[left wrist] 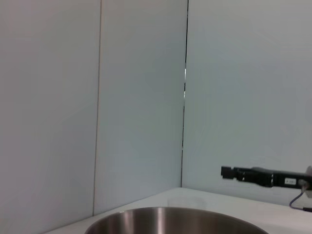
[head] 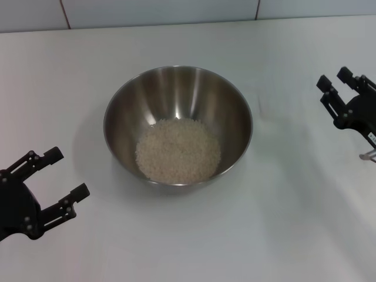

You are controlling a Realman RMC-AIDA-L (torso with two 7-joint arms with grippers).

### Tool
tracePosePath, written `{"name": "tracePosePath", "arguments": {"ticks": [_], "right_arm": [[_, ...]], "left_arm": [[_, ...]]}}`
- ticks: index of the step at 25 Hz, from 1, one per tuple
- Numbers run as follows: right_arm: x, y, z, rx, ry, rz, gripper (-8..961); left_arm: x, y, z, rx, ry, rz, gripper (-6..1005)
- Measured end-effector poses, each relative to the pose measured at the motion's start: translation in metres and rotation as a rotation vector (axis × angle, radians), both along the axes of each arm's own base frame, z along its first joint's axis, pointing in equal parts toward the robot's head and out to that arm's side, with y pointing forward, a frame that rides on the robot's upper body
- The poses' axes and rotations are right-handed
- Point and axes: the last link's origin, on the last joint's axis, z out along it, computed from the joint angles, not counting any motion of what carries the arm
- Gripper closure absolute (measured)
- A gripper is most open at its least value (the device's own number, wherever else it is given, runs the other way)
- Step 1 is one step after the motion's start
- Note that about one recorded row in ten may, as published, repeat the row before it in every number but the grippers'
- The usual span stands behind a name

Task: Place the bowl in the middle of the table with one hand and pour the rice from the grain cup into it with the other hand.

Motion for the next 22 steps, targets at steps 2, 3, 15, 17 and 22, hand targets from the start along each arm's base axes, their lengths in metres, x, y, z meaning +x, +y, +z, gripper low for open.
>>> {"name": "tracePosePath", "arguments": {"ticks": [2,3,15,17,22], "right_arm": [[-0.007,-0.006,0.004,-0.028,0.036,0.075,501],[-0.013,-0.011,0.007,-0.079,0.059,0.146,501],[-0.036,-0.011,-0.006,-0.447,-0.047,0.385,500],[-0.037,-0.013,-0.008,-0.465,-0.059,0.401,500],[-0.037,-0.021,-0.009,-0.535,-0.073,0.439,465]], "left_arm": [[0.0,0.0,0.0,0.0,0.0,-0.001,188],[0.0,-0.001,0.0,-0.002,0.002,-0.004,188],[0.001,-0.001,-0.002,-0.038,0.018,-0.021,188],[0.001,0.0,-0.003,-0.04,0.019,-0.024,188],[0.002,0.001,-0.004,-0.048,0.023,-0.03,188]]}}
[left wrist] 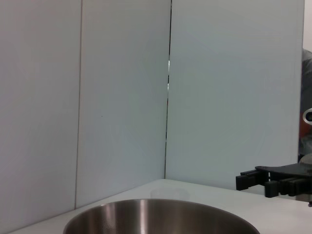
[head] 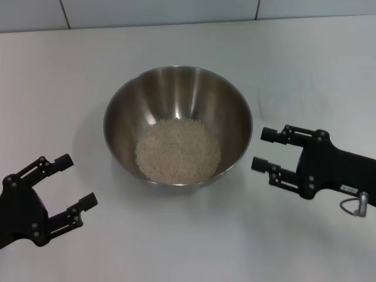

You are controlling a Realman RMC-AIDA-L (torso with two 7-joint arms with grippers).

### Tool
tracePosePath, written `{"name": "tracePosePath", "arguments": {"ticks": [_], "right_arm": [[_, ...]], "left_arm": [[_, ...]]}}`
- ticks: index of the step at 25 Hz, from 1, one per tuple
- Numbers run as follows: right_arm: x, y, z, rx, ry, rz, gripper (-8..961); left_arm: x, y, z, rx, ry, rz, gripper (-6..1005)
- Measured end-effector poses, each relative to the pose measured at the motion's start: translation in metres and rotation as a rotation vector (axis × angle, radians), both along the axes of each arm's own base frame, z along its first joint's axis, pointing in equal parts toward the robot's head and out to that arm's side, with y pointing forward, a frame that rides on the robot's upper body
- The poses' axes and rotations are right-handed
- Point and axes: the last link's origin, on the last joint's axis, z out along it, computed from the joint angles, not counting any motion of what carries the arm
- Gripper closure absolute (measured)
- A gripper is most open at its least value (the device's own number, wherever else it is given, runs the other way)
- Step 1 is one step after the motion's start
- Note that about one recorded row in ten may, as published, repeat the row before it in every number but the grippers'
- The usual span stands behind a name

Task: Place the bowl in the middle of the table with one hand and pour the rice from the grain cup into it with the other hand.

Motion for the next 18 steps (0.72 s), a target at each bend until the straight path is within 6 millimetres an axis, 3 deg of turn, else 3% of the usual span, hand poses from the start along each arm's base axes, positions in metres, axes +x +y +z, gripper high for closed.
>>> {"name": "tracePosePath", "arguments": {"ticks": [8,12,18], "right_arm": [[0.012,-0.008,0.012,-0.008,-0.028,0.003,395],[0.012,-0.006,0.016,-0.015,-0.046,0.023,265],[0.011,-0.002,0.018,-0.025,-0.064,0.045,265]], "left_arm": [[0.001,0.002,-0.004,-0.028,0.012,-0.007,188],[0.004,0.011,0.001,-0.053,0.02,-0.012,188],[0.008,0.019,0.005,-0.097,0.05,-0.029,188]]}}
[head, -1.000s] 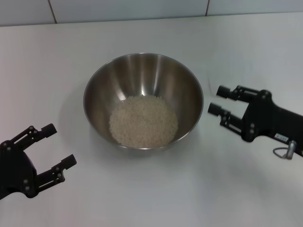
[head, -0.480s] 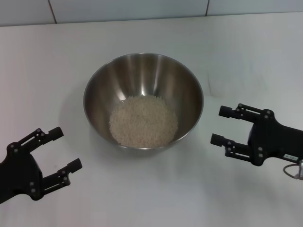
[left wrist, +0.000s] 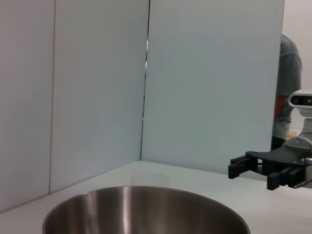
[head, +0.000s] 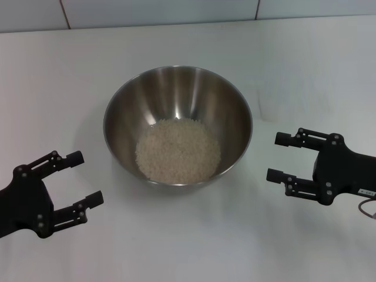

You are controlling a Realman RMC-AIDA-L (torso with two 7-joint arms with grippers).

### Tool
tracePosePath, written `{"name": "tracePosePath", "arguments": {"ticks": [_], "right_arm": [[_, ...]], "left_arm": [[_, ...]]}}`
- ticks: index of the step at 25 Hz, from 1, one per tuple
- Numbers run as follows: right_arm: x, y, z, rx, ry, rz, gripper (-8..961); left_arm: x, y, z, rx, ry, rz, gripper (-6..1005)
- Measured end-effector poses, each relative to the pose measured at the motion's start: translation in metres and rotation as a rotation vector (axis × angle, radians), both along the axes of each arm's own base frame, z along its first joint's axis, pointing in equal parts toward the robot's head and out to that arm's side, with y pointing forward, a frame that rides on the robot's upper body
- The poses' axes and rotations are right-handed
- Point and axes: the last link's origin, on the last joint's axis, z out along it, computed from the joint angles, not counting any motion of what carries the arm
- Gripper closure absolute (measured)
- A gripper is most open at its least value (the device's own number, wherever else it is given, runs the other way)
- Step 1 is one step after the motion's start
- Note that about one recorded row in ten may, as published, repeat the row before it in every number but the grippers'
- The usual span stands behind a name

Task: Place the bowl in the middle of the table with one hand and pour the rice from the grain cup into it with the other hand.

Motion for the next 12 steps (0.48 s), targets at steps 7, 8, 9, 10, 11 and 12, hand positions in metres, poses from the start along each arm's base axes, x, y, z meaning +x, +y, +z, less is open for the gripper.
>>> {"name": "tracePosePath", "arguments": {"ticks": [7,8,9,10,11,12], "right_arm": [[-0.0001,0.0015,0.0012,0.002,-0.002,0.002,265],[-0.0001,0.0015,0.0012,0.002,-0.002,0.002,265],[-0.0008,0.0026,0.0016,0.005,-0.004,0.006,265],[-0.0008,0.0026,0.0016,0.005,-0.004,0.006,265],[-0.001,0.003,0.0017,0.006,-0.005,0.007,265],[-0.0011,0.0036,0.0018,0.008,-0.007,0.008,265]], "left_arm": [[0.0005,0.0054,0.0074,-0.007,0.023,-0.016,188],[0.0007,0.0064,0.0082,-0.006,0.025,-0.019,188],[0.0009,0.0069,0.0086,-0.006,0.026,-0.02,188],[0.0009,0.0069,0.0086,-0.006,0.026,-0.02,188],[0.0009,0.0069,0.0086,-0.006,0.026,-0.02,188],[0.0013,0.0081,0.0094,-0.005,0.028,-0.024,188]]}}
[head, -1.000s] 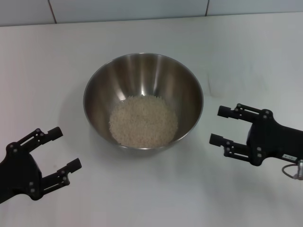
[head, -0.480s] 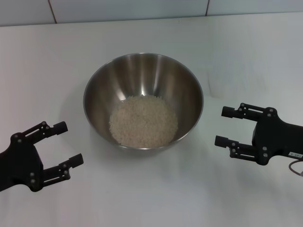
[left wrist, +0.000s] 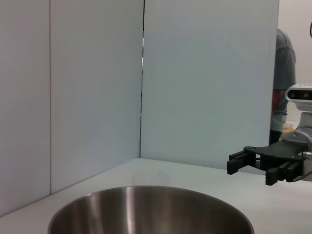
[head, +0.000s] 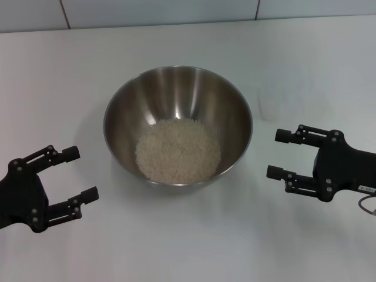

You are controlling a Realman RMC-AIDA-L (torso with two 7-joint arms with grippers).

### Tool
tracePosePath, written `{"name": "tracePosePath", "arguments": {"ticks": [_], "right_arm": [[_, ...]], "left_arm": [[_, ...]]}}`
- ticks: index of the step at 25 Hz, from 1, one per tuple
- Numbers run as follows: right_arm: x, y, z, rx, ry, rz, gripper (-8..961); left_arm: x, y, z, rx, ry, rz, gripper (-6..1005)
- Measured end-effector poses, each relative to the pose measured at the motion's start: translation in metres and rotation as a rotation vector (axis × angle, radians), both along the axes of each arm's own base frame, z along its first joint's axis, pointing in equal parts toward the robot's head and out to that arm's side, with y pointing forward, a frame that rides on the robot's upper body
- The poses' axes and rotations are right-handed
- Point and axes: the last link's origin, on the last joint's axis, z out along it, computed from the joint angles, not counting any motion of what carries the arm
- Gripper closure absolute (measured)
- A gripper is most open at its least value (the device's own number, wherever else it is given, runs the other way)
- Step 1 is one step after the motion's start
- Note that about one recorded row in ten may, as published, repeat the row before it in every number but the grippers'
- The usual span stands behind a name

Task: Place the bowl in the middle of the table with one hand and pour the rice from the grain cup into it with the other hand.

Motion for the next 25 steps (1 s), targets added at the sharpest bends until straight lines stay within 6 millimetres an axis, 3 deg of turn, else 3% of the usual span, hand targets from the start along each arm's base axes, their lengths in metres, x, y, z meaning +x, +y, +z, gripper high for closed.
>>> {"name": "tracePosePath", "arguments": {"ticks": [25], "right_arm": [[0.0028,0.0012,-0.0017,0.0,-0.022,-0.012,265]], "left_arm": [[0.0009,0.0014,-0.0014,-0.027,0.011,-0.004,188]]}}
